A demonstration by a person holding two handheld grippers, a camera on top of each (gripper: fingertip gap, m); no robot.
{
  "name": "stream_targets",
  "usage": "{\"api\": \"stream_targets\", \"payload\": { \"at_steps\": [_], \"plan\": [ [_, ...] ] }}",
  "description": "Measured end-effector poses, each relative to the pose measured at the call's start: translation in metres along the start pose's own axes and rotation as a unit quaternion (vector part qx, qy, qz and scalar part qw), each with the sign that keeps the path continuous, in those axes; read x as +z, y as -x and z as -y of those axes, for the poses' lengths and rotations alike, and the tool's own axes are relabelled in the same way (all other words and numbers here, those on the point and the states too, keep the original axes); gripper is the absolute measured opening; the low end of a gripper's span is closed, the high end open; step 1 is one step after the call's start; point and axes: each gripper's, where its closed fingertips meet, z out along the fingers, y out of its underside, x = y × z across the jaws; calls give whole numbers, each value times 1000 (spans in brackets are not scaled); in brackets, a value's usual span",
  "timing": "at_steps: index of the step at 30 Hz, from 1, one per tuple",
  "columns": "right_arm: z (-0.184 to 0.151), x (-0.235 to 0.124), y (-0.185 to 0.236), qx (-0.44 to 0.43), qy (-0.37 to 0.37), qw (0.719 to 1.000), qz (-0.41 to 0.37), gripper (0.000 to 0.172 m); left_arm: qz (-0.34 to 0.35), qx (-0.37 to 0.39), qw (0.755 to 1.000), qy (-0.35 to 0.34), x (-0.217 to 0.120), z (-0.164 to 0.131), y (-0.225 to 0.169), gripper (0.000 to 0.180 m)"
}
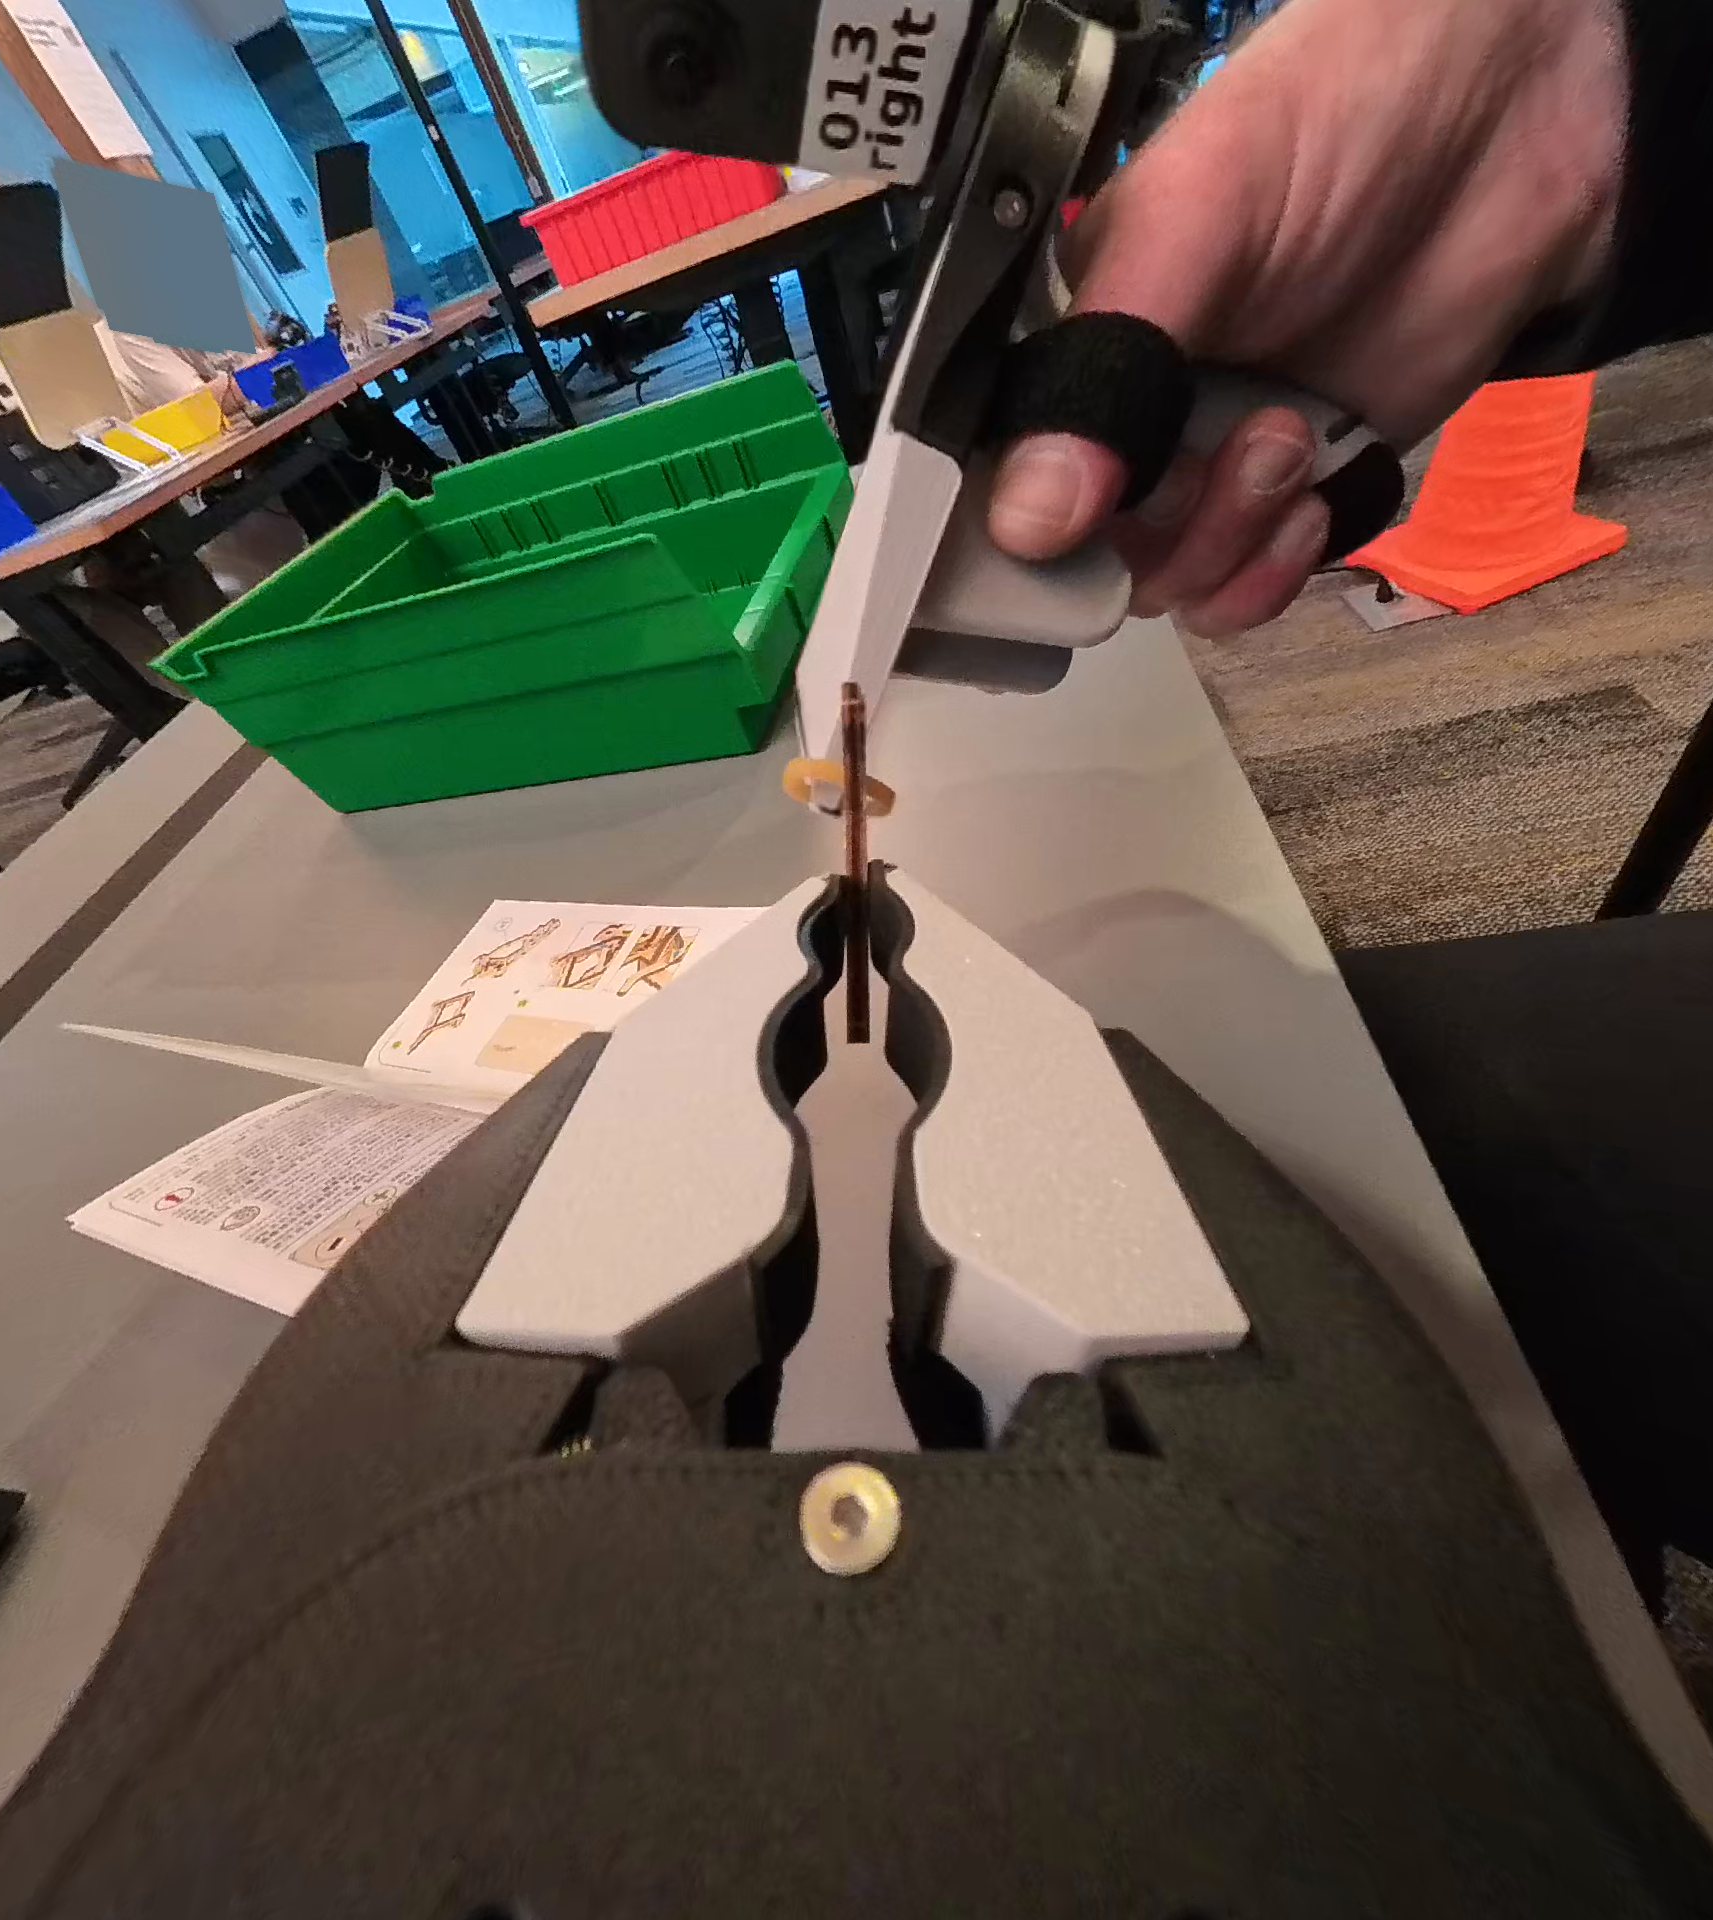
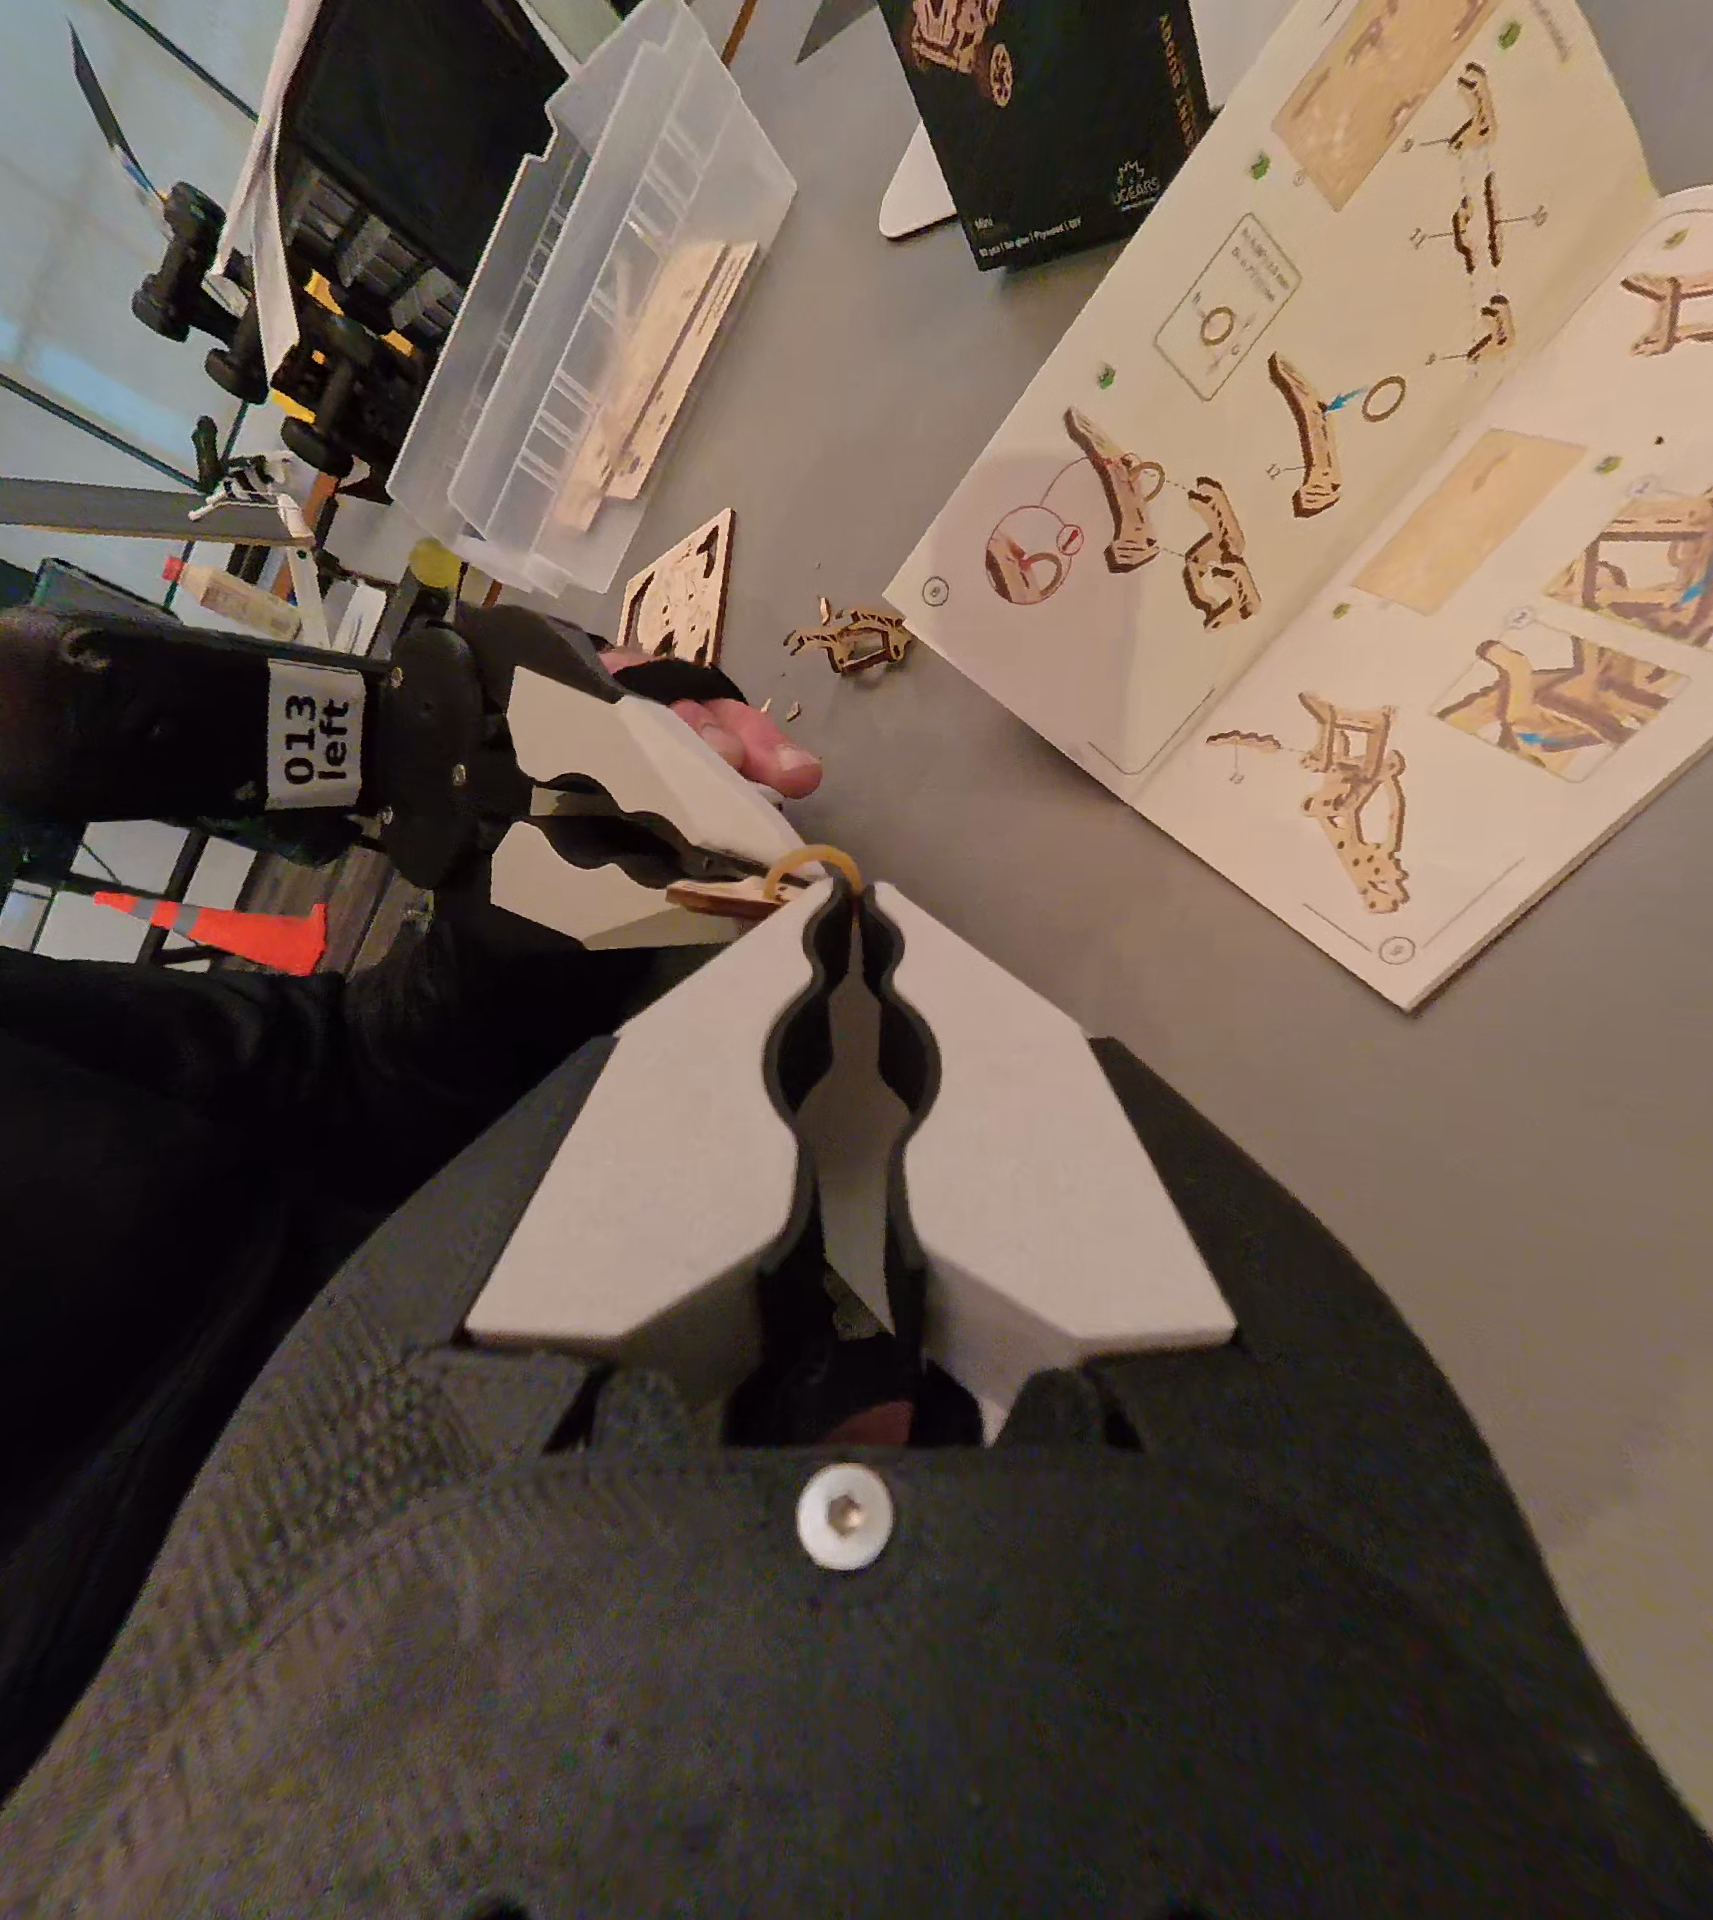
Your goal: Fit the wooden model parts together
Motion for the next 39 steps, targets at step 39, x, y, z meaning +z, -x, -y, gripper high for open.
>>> {"api": "stream_targets", "payload": {
  "at_steps": [39],
  "plan": [
    [19, -1, 47, -236, -103, 964, 69, 6, -145, -248, 947, -142, -21, 34, 4, 2]
  ]
}}
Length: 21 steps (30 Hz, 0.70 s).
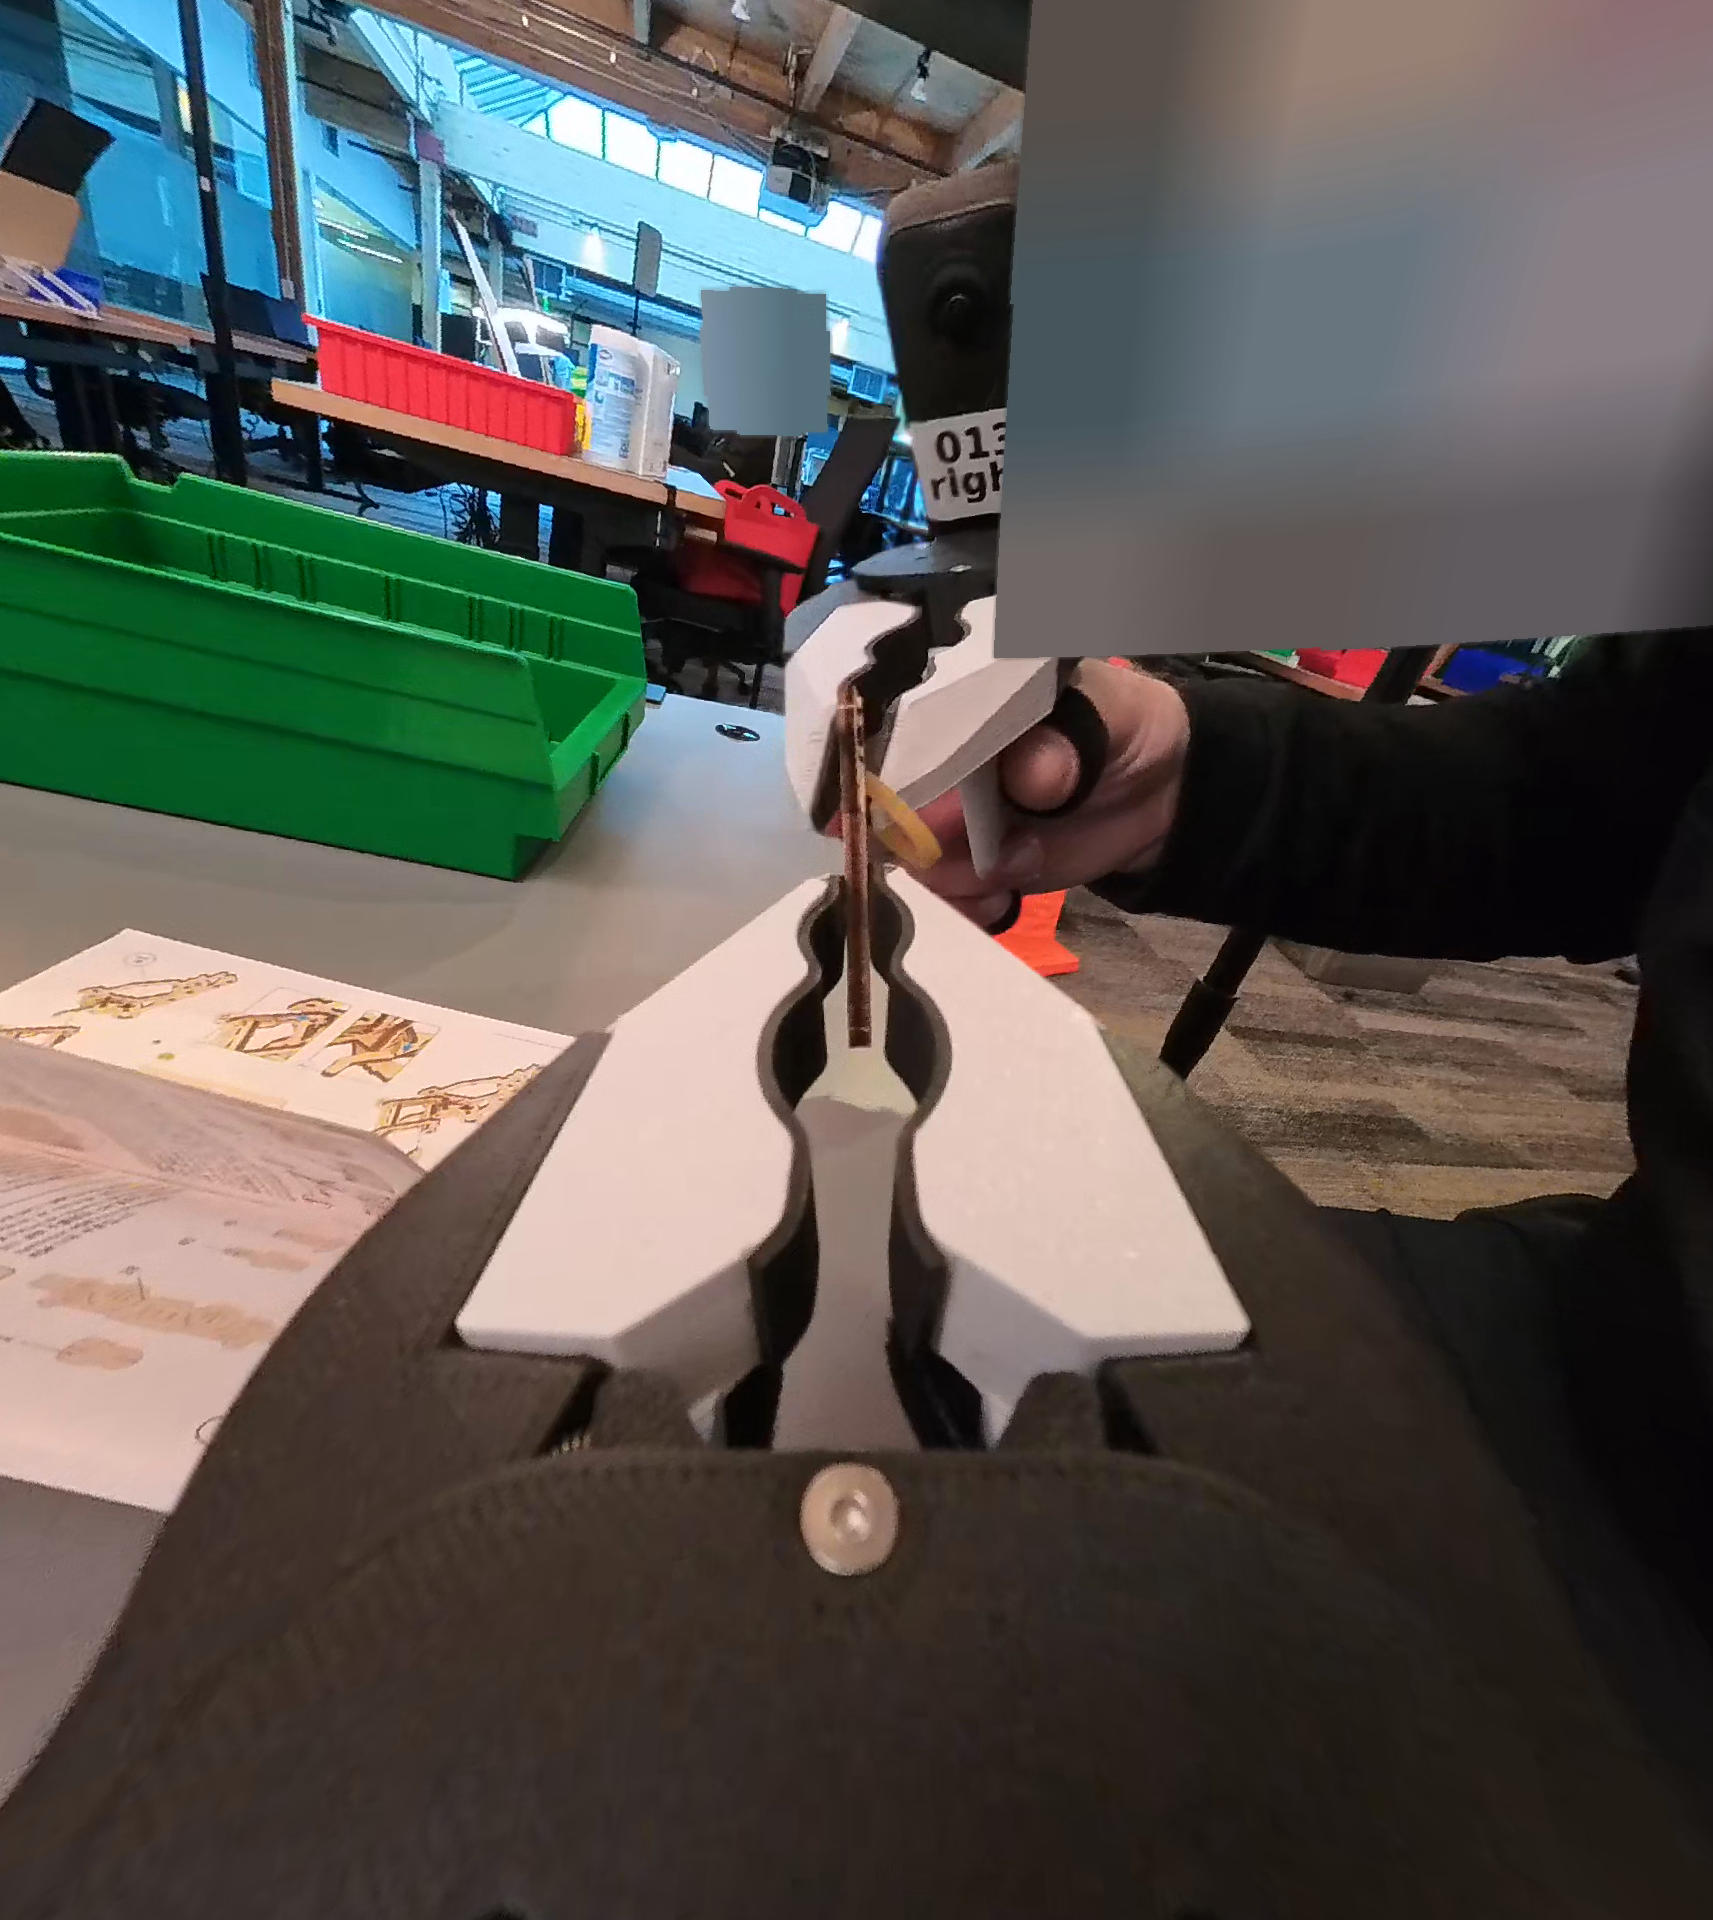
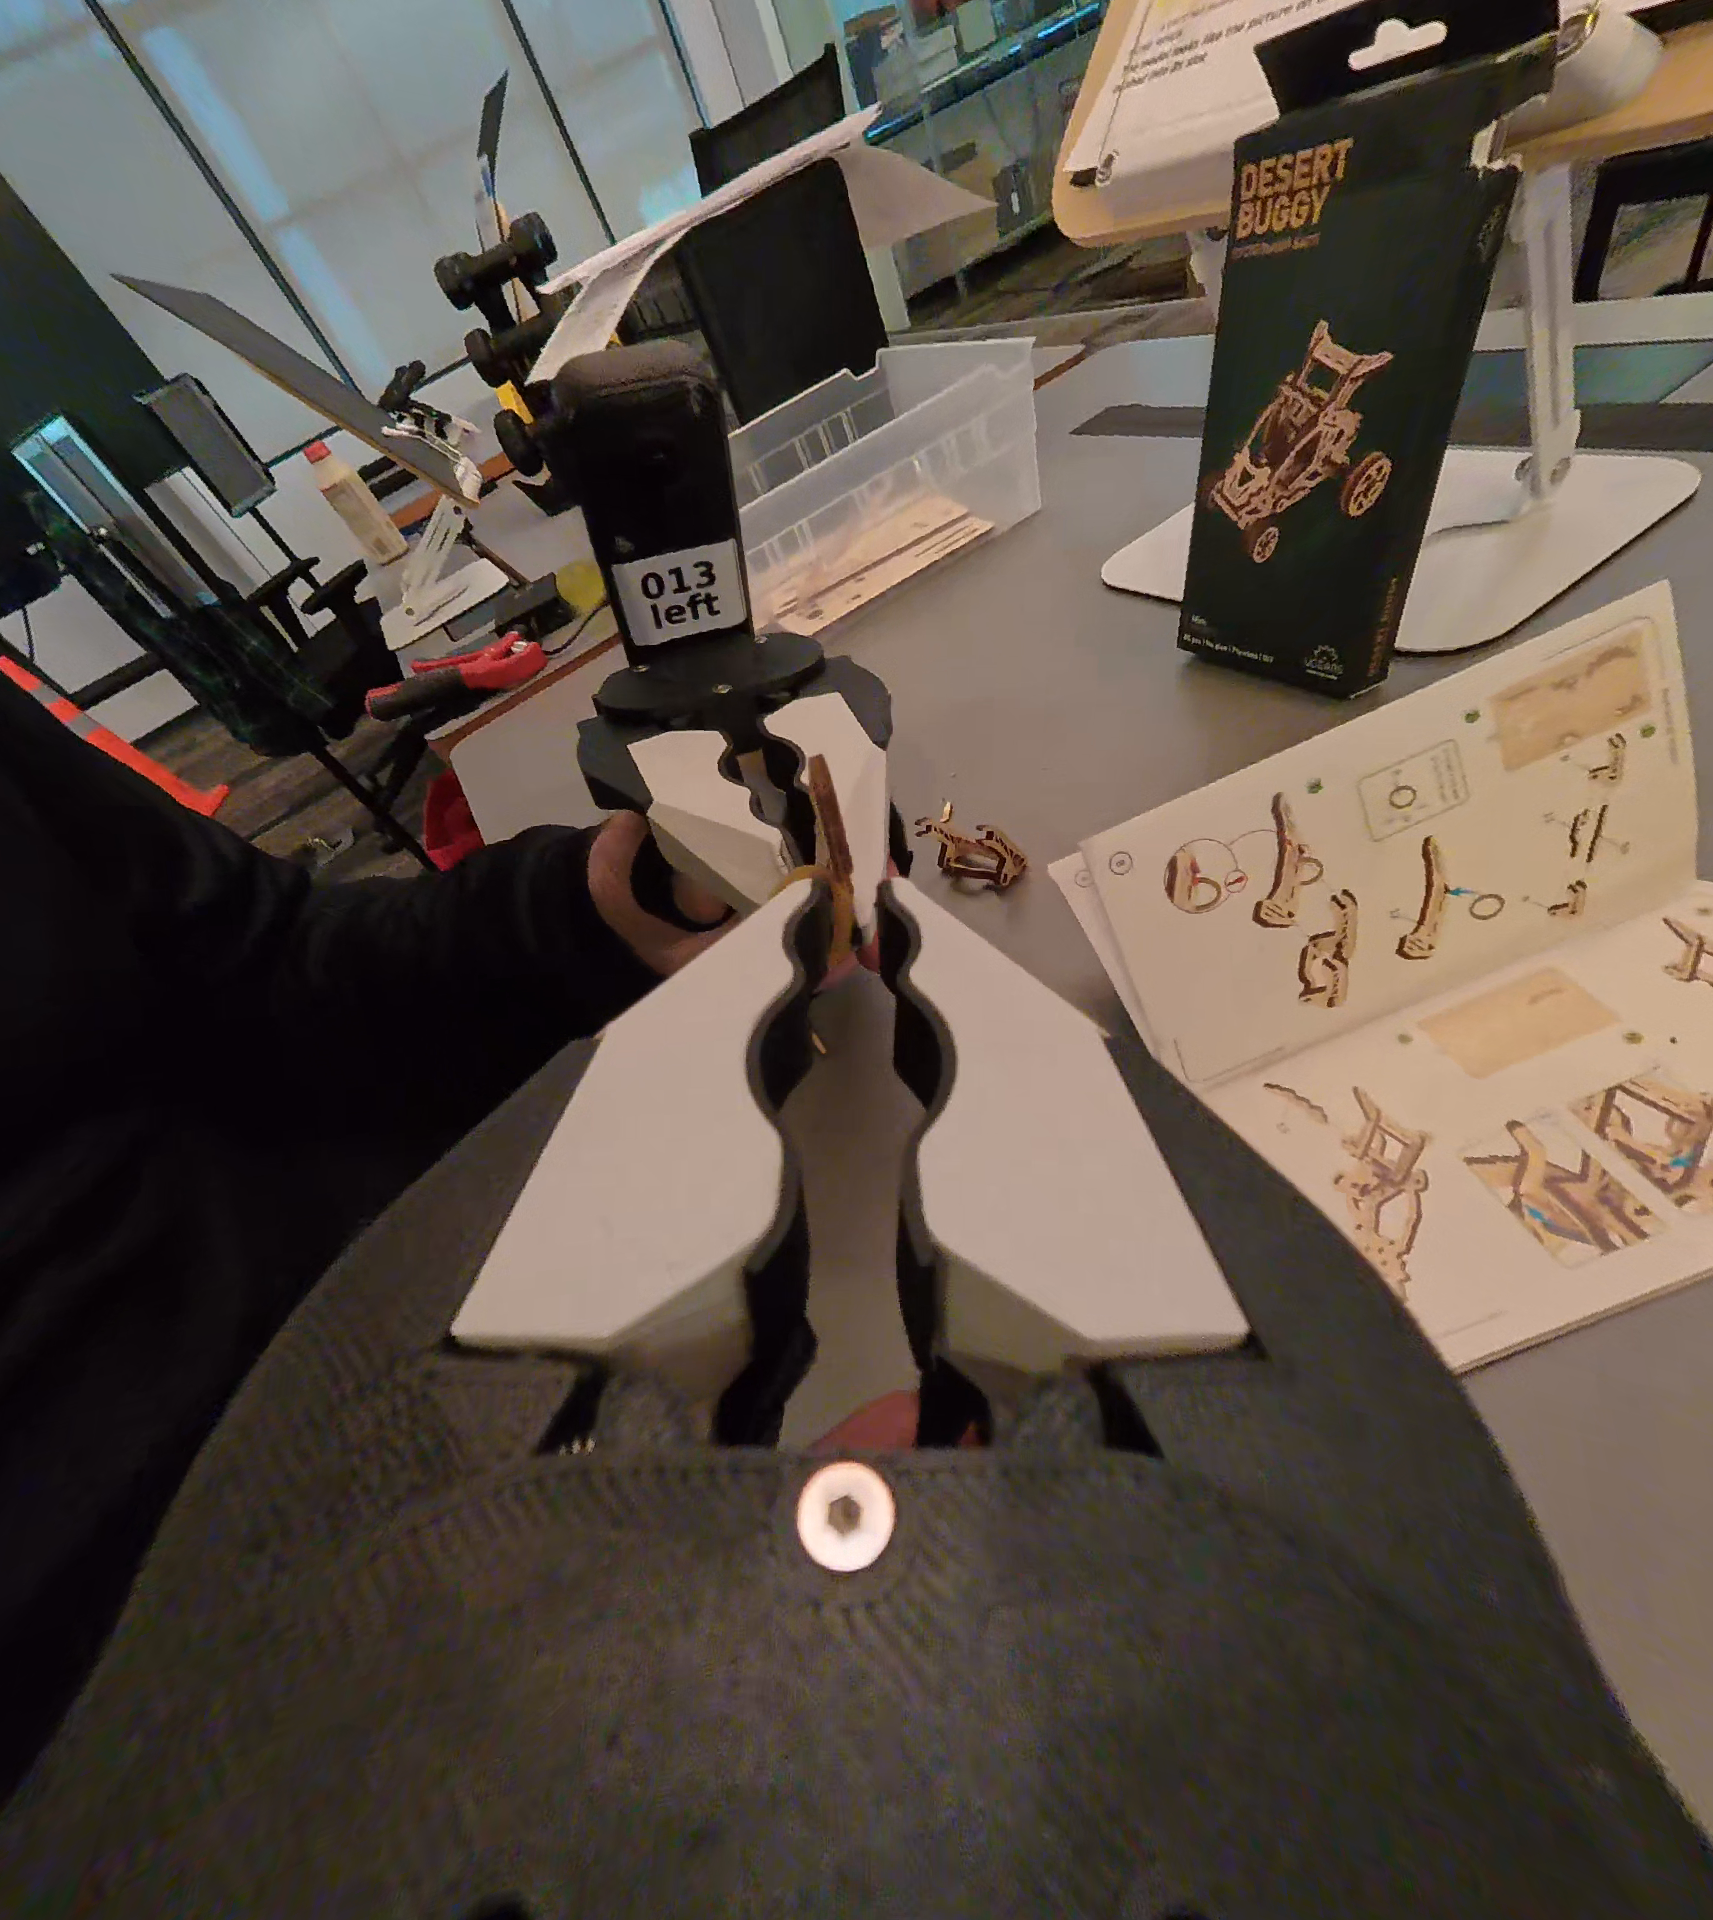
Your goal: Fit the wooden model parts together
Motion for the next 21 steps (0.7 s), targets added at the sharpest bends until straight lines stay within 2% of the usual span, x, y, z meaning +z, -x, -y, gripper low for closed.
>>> {"api": "stream_targets", "payload": {
  "at_steps": [5, 21],
  "plan": [
    [-2, 0, 2, 21, 2, 999, 24, 1, -8, -11, 1000, 3, 0, -2, -1, 2],
    [-5, -5, 9, 97, 22, 991, 85, 3, -32, -14, 999, 0, 1, -1, -8, 1]
  ]
}}
